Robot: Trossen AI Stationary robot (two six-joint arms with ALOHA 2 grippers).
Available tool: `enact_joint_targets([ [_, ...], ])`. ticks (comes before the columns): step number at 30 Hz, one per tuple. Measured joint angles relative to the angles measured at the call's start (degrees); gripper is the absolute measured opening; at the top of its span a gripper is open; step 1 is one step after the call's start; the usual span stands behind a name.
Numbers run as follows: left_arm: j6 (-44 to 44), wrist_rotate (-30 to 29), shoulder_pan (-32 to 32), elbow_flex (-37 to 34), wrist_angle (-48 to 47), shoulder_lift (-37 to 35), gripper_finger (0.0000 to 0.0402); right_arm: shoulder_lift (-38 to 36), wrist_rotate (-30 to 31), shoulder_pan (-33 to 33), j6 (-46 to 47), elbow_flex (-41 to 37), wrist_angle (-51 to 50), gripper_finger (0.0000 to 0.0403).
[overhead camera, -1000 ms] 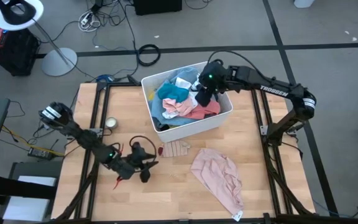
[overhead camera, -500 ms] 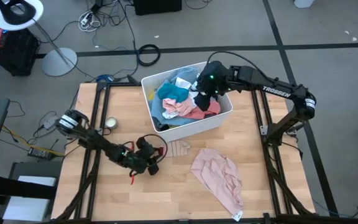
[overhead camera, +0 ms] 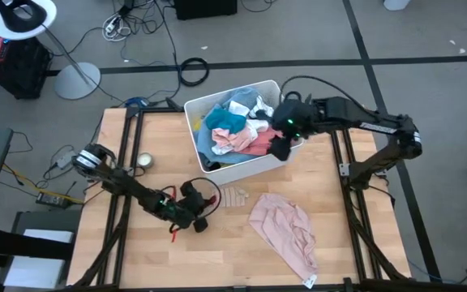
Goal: Sort clothes
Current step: Put the pink striped sock into the white bin
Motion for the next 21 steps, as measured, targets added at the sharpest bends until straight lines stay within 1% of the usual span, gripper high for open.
enact_joint_targets([
  [3,-0.62,0.44,-1.42,0.11,-4.49,-4.77,0.0003,-2.64,3.33,3.16,3.1,0.0,-3.96,0.024],
  [6,-3.01,-0.66,-2.91,0.09,-11.11,-10.26,0.0002,-5.82,7.16,7.1,6.4,-0.86,-6.09,0.024],
  [10,-4.87,-3.86,-4.98,0.2,-19.76,-18.31,0.0001,-11.0,13.8,13.48,12.0,-5.86,-6.78,0.024],
  [12,-4.99,-4.2,-5.8,1.59,-25.47,-21.83,0.0001,-13.83,15.31,16.6,16.07,-9.68,-6.84,0.0239],
  [16,-5.01,-4.85,-6.89,8.04,-40.53,-27.14,0.0001,-18.6,15.6,22.93,26.09,-18.6,-6.63,0.0237],
  [19,-4.54,-4.91,-6.96,15.47,-52.48,-28.45,0.0,-20.76,15.69,27.86,33.74,-25.8,-5.33,0.0238],
  [21,-4.34,-5.44,-6.96,21.0,-59.71,-28.54,0.0,-21.33,17.09,31.32,38.97,-30.65,-4.07,0.0237],
])
